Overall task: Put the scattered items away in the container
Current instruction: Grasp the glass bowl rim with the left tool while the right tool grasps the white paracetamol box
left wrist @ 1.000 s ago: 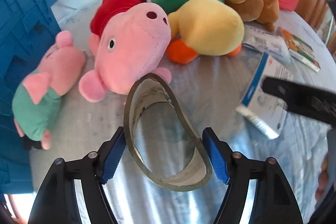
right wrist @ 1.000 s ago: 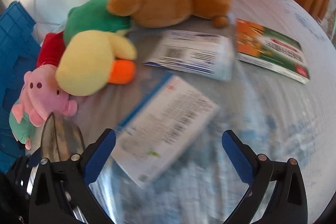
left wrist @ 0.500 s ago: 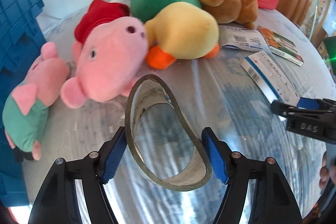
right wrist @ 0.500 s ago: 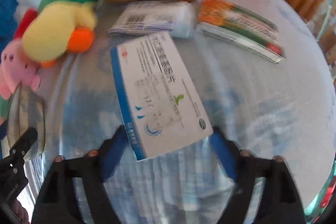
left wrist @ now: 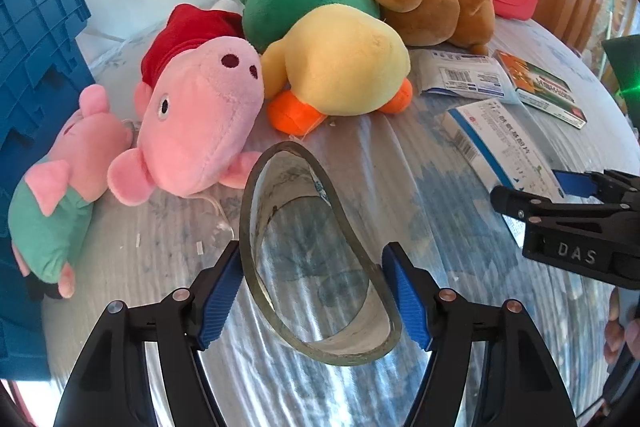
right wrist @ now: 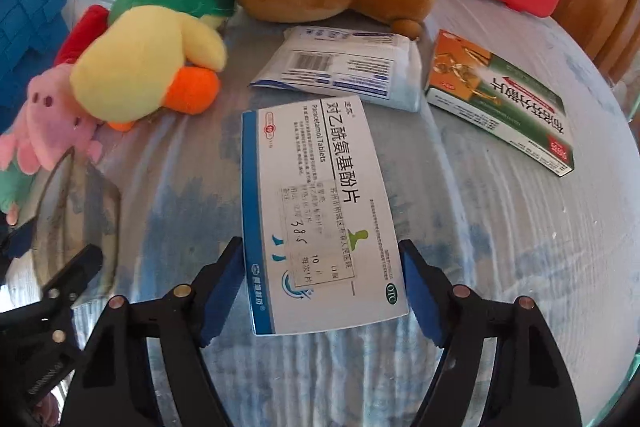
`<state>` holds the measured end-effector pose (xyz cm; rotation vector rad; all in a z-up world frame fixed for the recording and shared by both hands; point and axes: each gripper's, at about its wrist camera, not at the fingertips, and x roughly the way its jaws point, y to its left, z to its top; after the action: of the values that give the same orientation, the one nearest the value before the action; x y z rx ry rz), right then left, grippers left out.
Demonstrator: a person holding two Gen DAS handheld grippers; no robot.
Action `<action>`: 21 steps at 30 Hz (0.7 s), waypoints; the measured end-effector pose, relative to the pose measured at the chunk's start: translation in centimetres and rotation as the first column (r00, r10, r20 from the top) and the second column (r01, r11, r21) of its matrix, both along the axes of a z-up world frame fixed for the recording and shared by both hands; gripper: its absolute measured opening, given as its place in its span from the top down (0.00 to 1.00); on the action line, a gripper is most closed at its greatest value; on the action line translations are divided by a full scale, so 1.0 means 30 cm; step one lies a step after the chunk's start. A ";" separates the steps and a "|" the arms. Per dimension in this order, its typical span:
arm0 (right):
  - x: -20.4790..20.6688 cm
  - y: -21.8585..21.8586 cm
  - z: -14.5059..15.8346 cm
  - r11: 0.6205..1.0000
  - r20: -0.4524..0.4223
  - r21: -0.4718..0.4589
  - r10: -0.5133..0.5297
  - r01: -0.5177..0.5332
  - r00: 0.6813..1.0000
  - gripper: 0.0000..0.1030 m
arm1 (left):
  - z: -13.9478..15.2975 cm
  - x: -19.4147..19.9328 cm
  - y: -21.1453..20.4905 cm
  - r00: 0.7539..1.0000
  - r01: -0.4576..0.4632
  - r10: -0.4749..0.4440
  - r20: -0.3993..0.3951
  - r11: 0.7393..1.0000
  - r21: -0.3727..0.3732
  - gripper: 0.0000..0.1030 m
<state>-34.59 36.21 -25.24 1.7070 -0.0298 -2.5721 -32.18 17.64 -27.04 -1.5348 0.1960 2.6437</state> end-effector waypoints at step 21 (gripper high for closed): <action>0.074 -0.079 0.213 0.994 -0.158 -0.093 0.048 -0.063 0.986 0.96 | 0.356 0.134 -0.136 0.979 -0.080 0.078 -0.190 0.997 -0.001 0.33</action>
<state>-32.38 33.84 -18.84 1.4505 -0.0980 -2.6078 -28.15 13.56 -16.36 -1.3177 0.1608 2.8552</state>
